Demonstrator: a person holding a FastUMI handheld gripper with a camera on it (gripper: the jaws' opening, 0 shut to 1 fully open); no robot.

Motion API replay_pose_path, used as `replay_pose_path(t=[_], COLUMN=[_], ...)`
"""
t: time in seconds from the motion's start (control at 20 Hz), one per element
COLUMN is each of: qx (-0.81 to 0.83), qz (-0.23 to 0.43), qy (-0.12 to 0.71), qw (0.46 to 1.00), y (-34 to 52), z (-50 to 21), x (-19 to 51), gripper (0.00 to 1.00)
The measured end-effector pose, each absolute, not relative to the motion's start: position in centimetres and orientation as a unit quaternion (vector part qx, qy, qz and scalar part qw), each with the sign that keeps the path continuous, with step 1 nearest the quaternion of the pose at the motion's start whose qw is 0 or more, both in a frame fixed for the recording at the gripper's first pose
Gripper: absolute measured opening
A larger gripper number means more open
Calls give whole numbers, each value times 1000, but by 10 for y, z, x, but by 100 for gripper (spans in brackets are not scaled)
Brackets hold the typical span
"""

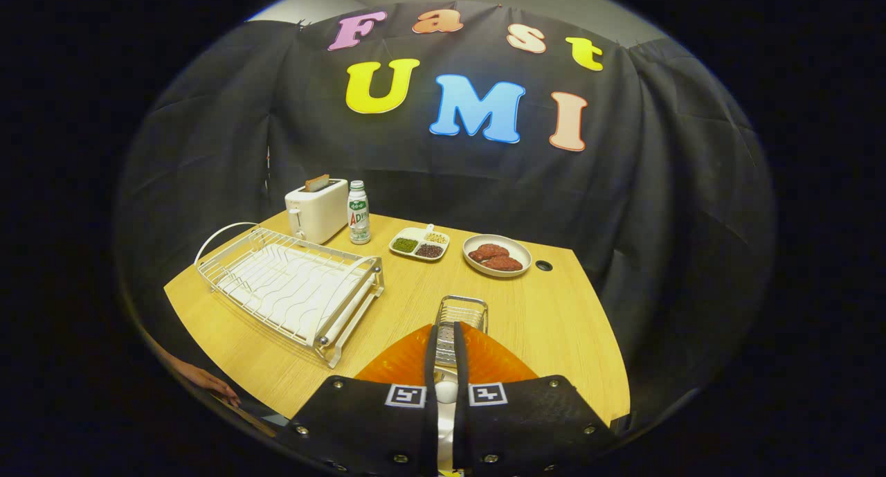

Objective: Take the plate from the dish rack, then take the spoon from the basket and place it into the plate.

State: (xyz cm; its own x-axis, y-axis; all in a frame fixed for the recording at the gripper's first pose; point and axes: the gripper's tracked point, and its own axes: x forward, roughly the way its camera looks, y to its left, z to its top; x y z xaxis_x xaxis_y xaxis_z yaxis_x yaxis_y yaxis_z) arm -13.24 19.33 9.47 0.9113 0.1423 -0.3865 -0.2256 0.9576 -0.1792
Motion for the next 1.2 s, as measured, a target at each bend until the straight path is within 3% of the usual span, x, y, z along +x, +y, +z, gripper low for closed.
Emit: replay_pose_path(t=[1.2], qx=[-107], qz=[139], qy=[257], qw=[950], y=[238], z=[44], x=[-121], gripper=[10])
